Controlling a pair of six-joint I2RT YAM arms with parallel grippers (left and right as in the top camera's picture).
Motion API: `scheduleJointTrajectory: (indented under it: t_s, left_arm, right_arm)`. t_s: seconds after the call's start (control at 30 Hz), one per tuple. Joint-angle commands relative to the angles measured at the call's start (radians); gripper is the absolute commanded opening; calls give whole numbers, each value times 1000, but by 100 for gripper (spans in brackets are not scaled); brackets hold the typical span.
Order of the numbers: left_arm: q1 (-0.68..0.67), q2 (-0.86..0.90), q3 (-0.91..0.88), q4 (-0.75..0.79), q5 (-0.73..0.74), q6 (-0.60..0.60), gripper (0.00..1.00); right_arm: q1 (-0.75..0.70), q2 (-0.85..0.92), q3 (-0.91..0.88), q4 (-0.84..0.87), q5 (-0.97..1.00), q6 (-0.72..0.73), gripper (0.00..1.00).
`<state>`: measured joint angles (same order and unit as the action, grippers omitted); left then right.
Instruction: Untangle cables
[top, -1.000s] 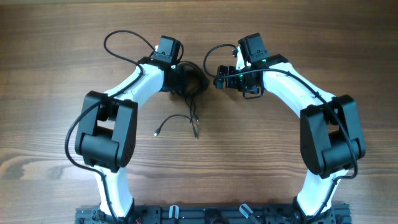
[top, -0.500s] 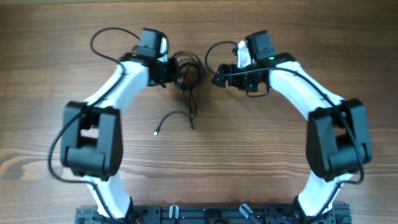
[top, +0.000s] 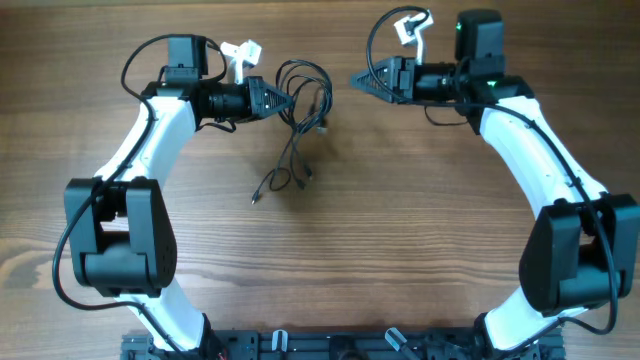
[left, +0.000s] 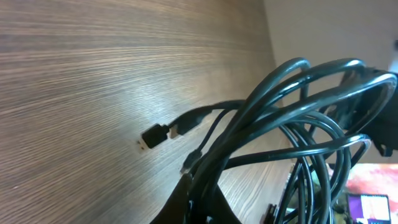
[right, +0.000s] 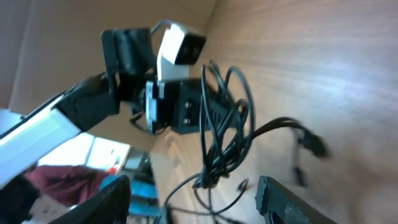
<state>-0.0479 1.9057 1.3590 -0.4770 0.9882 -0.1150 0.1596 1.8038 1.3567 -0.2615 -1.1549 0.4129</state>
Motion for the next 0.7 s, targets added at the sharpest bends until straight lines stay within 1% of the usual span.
scheduleJointTrajectory:
  t_s: [0.0, 0.1, 0.2, 0.27, 0.33, 0.37, 0.43, 0.53, 0.67]
  left_arm:
    - [-11, -15, 2, 4, 65, 62, 4]
    - [-13, -15, 2, 16, 61, 69, 4]
    - [-19, -14, 2, 34, 46, 86, 4]
    - [-26, -13, 2, 59, 42, 86, 4]
    - [-31, -13, 2, 79, 43, 85, 4]
    - [-34, -13, 2, 86, 43, 86, 4]
    - [-40, -13, 2, 97, 42, 87, 4]
    - [-55, -13, 1, 95, 43, 148, 4]
    - [-74, -12, 0, 83, 44, 211, 4]
  right_arm:
    - [34, -12, 2, -42, -36, 13, 65]
    - [62, -12, 2, -81, -4, 13, 61]
    - [92, -12, -2, -100, 10, 13, 59]
    - [116, -12, -9, -99, 22, 13, 60]
    - [138, -11, -11, -103, 74, 13, 61]
    - [150, -11, -11, -105, 111, 13, 64]
    - [170, -11, -11, -108, 205, 12, 64]
    - [188, -11, -11, -108, 332, 13, 64]
    - [190, -11, -11, -101, 393, 13, 63]
